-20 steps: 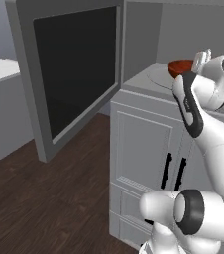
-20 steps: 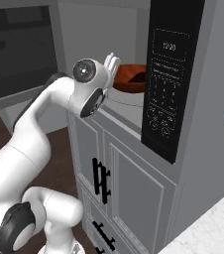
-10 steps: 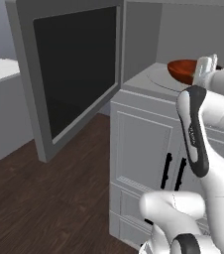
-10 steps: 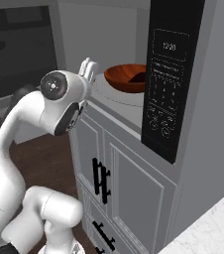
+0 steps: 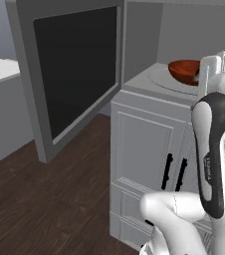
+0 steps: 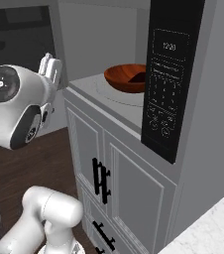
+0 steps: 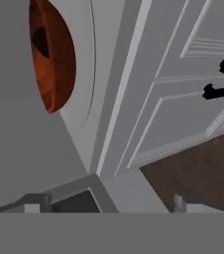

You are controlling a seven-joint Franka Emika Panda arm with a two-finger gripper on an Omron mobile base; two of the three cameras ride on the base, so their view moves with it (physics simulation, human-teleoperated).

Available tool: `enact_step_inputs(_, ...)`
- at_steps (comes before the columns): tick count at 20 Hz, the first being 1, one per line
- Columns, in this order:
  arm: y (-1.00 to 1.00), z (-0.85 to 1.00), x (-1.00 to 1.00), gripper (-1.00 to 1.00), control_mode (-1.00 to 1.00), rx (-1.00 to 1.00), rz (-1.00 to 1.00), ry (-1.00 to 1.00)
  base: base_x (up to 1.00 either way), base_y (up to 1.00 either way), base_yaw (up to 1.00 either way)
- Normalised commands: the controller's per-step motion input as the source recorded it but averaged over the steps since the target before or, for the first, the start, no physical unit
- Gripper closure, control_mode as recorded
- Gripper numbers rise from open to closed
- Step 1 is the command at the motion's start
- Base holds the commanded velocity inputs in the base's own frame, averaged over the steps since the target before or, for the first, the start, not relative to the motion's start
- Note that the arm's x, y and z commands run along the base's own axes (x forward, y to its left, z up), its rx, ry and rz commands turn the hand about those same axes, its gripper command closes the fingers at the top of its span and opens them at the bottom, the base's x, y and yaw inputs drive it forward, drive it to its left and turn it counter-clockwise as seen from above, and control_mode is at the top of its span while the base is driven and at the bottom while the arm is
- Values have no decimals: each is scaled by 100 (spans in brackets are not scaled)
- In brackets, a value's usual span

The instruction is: Pick the avocado from the sink and place it in the bowl. Then pick the bowl and place it in the microwave. Then close the microwave door and press the start button.

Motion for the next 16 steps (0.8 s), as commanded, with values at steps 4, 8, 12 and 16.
enact_step_inputs(4, 70, 0, -100, -100, -100, -12, 0, -3, 0, 0, 0)
enact_step_inputs(8, 70, 0, -100, -100, -100, -12, 0, -6, 0, 0, 0)
enact_step_inputs(12, 70, 2, -97, -100, -100, -4, 0, -6, 0, 0, 0)
enact_step_inputs(16, 88, 1, -49, -100, -100, -2, -1, -4, 0, 0, 0)
